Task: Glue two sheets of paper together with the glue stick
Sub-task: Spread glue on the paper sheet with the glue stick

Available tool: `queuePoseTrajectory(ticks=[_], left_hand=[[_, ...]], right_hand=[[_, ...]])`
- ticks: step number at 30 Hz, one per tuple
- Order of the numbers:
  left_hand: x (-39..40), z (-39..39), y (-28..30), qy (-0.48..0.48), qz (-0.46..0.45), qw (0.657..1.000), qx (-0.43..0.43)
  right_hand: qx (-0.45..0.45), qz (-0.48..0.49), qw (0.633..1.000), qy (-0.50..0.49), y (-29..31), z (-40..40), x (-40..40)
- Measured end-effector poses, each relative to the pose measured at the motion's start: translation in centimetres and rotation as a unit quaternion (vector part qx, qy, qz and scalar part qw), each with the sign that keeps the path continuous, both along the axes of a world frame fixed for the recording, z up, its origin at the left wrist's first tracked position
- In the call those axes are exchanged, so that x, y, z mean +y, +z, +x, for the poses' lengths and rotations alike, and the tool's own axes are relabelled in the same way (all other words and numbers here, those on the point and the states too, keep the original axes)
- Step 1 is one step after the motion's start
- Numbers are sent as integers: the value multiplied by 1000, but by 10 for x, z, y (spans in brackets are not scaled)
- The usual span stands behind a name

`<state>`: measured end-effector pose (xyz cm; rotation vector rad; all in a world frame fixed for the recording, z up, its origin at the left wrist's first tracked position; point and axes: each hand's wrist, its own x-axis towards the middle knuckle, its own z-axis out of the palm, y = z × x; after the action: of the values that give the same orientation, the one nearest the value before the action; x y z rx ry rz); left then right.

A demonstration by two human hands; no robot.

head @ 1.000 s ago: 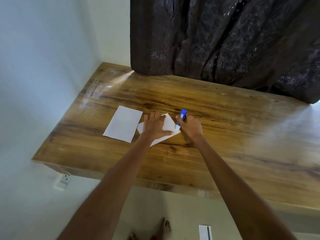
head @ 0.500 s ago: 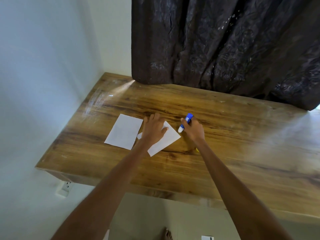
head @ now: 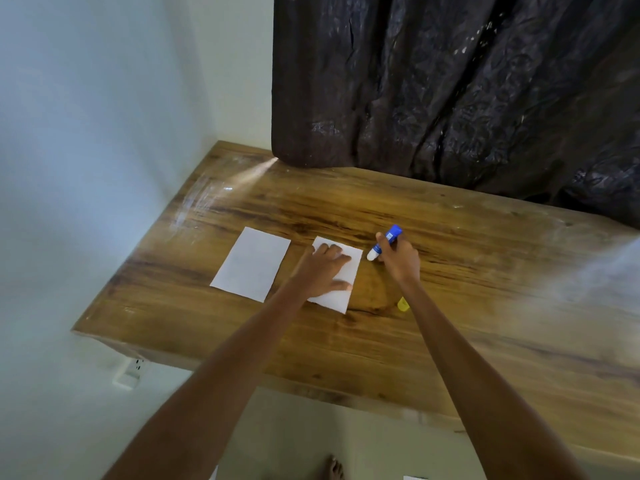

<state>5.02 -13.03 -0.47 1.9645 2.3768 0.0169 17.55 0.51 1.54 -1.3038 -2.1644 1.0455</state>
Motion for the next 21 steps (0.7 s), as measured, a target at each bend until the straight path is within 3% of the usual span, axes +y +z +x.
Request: queuePoseTrajectory(ticks=[2, 5, 10, 21], left_hand=[[6, 10, -4, 29, 9, 998, 47], [18, 17, -2, 60, 14, 997, 49], [21, 2, 6, 7, -21, 997, 72], [19, 1, 6, 16, -37, 997, 69]], right_hand=[[2, 8, 1000, 6, -1, -5, 0], [-5, 28, 999, 19, -2, -16, 2], [-33, 36, 999, 21, -4, -36, 7], [-104, 77, 991, 40, -5, -50, 13]])
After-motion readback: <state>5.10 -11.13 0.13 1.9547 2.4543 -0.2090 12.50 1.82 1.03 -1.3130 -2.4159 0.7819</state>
